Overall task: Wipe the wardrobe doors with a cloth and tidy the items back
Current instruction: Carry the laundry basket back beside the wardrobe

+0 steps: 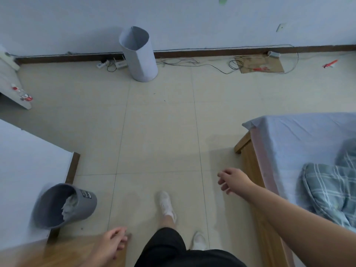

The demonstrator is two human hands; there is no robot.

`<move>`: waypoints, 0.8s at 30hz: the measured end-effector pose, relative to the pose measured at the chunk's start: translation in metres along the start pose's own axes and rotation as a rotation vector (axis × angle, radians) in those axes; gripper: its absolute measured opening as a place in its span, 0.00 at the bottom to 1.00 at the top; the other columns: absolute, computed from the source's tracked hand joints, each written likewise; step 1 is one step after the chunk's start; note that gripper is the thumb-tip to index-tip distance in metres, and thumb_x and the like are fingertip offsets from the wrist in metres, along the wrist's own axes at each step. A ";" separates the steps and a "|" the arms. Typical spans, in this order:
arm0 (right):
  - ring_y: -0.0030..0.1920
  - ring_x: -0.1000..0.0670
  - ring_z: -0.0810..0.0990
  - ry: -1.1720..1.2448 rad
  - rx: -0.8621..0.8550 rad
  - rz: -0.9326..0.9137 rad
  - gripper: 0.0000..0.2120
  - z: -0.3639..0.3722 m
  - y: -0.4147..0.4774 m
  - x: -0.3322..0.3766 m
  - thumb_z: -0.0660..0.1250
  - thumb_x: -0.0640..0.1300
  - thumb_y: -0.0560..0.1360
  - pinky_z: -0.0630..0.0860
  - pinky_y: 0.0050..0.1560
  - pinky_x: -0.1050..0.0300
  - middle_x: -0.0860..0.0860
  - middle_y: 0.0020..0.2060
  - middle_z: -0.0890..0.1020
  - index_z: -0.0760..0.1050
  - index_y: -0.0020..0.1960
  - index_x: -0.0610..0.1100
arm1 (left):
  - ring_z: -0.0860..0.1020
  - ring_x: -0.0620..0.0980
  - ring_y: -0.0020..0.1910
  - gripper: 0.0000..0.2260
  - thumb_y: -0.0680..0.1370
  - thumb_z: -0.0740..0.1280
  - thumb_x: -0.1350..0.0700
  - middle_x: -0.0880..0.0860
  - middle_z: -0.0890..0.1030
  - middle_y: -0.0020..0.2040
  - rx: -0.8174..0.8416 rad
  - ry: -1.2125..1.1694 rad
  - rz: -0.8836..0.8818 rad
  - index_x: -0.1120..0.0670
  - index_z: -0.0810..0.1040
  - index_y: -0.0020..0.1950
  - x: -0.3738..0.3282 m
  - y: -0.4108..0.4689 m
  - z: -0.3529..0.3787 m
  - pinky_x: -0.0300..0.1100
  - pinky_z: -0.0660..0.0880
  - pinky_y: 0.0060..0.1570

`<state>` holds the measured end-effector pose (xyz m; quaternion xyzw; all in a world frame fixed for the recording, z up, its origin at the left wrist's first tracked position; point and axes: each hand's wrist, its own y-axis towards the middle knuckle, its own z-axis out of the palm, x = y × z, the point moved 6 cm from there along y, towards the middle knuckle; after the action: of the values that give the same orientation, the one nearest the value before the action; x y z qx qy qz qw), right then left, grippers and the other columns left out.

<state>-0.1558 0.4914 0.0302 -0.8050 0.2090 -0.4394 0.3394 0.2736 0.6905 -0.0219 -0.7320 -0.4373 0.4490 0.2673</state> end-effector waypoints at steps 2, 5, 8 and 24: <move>0.37 0.47 0.81 -0.010 -0.012 -0.034 0.09 -0.002 0.032 0.046 0.63 0.44 0.82 0.78 0.36 0.53 0.42 0.45 0.85 0.80 0.52 0.41 | 0.79 0.53 0.35 0.07 0.85 0.66 0.56 0.56 0.86 0.45 0.015 -0.015 0.001 0.55 0.83 0.55 -0.026 0.033 -0.005 0.38 0.70 0.29; 0.38 0.47 0.81 -0.078 -0.015 -0.022 0.09 -0.001 0.075 0.089 0.63 0.45 0.83 0.77 0.37 0.53 0.42 0.46 0.85 0.79 0.53 0.41 | 0.78 0.54 0.36 0.07 0.85 0.66 0.57 0.59 0.85 0.45 0.053 -0.032 0.017 0.58 0.83 0.56 -0.082 0.087 -0.015 0.37 0.69 0.27; 0.40 0.46 0.82 -0.144 -0.014 0.032 0.09 -0.001 0.104 0.111 0.63 0.46 0.83 0.79 0.40 0.53 0.44 0.46 0.85 0.79 0.54 0.43 | 0.76 0.52 0.36 0.07 0.85 0.65 0.57 0.58 0.83 0.46 0.087 -0.021 0.065 0.58 0.82 0.55 -0.157 0.133 -0.032 0.37 0.67 0.28; 0.35 0.47 0.81 -0.155 0.041 0.227 0.10 -0.068 0.305 0.251 0.63 0.44 0.83 0.78 0.35 0.55 0.41 0.45 0.85 0.79 0.51 0.40 | 0.79 0.53 0.42 0.08 0.86 0.63 0.55 0.57 0.85 0.50 0.040 -0.010 0.233 0.54 0.82 0.55 -0.518 0.303 -0.110 0.42 0.72 0.37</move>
<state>-0.0929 0.0992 -0.0243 -0.8006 0.2629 -0.3389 0.4184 0.3822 0.0905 0.0096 -0.7701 -0.3415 0.4893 0.2257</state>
